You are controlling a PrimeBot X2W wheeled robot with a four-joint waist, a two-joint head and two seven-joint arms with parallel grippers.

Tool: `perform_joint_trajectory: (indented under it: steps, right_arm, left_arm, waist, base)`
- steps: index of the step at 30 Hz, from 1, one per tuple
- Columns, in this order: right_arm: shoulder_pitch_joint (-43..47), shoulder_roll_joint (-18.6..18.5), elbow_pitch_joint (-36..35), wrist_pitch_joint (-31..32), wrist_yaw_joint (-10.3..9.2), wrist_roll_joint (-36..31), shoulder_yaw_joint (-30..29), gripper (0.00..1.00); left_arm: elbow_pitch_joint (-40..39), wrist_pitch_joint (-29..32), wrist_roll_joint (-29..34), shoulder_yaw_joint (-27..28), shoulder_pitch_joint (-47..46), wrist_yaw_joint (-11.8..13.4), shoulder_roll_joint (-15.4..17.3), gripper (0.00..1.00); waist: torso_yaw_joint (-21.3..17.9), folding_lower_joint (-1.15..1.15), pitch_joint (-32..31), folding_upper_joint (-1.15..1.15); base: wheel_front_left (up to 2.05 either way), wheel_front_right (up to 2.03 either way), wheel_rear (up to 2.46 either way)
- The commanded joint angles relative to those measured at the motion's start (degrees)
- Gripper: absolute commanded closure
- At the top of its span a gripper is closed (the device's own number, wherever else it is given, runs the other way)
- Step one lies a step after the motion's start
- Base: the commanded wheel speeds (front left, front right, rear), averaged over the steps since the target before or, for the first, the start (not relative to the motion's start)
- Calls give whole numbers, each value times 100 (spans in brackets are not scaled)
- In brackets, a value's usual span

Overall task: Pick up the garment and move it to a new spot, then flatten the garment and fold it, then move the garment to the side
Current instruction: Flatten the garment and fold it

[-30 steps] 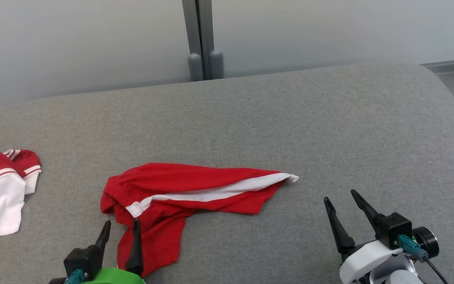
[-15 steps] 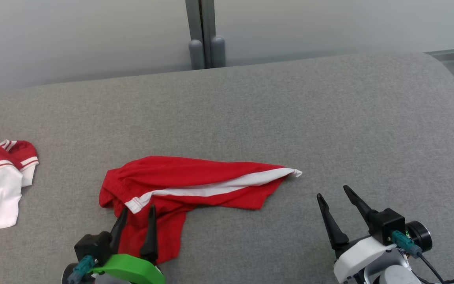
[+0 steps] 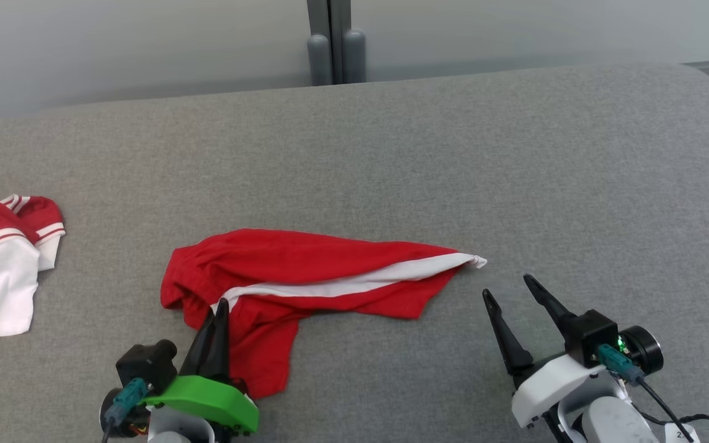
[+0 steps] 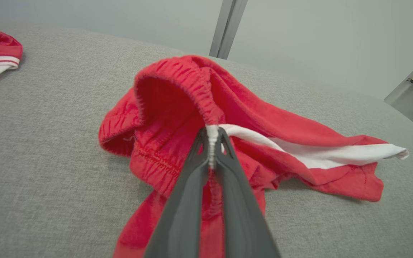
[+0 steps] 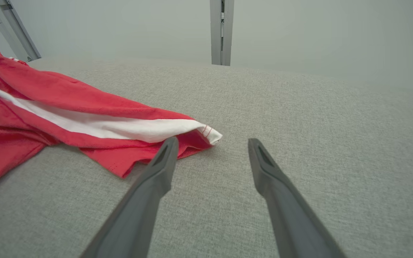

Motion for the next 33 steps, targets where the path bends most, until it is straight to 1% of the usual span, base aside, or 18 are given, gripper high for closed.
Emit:
perform_joint_trajectory:
  steps: [1, 9, 12, 15, 16, 17, 18, 19, 20, 27, 31, 33]
  right_arm:
    - [-135, -19, 97, -11, -6, -106, -1, 0]
    - [-893, -18, 992, -11, -6, -794, -21, 0]
    - [-1140, -16, 1303, -11, -6, -960, -84, 0]
    - [-1284, -17, 1452, -11, -6, -1028, -73, 0]
    - [-1310, -18, 1483, -11, -6, -1040, -65, 4]
    - [-1341, -18, 1515, -12, -6, -1045, -47, 24]
    - [-1363, -18, 1526, -11, -6, -1041, -36, 61]
    - [-1370, -18, 1528, -11, -6, -1028, -29, 84]
    - [-1367, -18, 1519, -11, -6, -1011, -29, 100]
    - [-1102, -18, 1047, -12, -6, -774, -188, 100]
    - [-995, -18, 473, -12, -6, -537, -293, 100]
    - [-1009, -20, 123, -12, -6, -459, -385, 100]
  left_arm:
    - [-44, 3, -20, -1, -152, -17, 42, 100]
    - [-178, 3, -50, -204, -272, -17, 85, 100]
    - [-188, 3, -86, -296, -319, -17, 84, 100]
    - [-211, 3, -110, -356, -360, -17, 80, 100]
    - [-216, 3, -122, -370, -361, -17, 80, 100]
    - [-218, 3, -133, -386, -365, -17, 79, 100]
    - [-224, 3, -130, -400, -371, -17, 81, 100]
    - [-225, 3, -133, -409, -375, -17, 83, 100]
    - [-228, 3, -135, -420, -374, -17, 86, 100]
    - [-308, 3, -96, -400, -251, -17, 119, 100]
    - [-519, 3, 10, -482, -342, -17, 243, 100]
    - [-700, 3, 65, -575, -538, -17, 402, 100]
  waist:
    - [63, 0, 76, 0]
    - [246, 0, 312, 0]
    - [319, 0, 375, 0]
    - [372, 0, 413, 0]
    - [384, 0, 421, 0]
    - [399, 0, 429, 0]
    - [411, 0, 435, 0]
    - [421, 0, 437, 0]
    - [431, 0, 437, 0]
    - [425, 0, 272, 0]
    - [367, 0, 109, 0]
    - [325, 0, 26, 0]
  base:
    - [0, 0, 0]
    - [0, 0, 0]
    - [0, 0, 0]
    - [0, 0, 0]
    - [0, 0, 0]
    - [0, 0, 0]
    - [0, 0, 0]
    - [0, 0, 0]
    - [0, 0, 0]
    - [0, 0, 0]
    - [0, 0, 0]
    - [0, 0, 0]
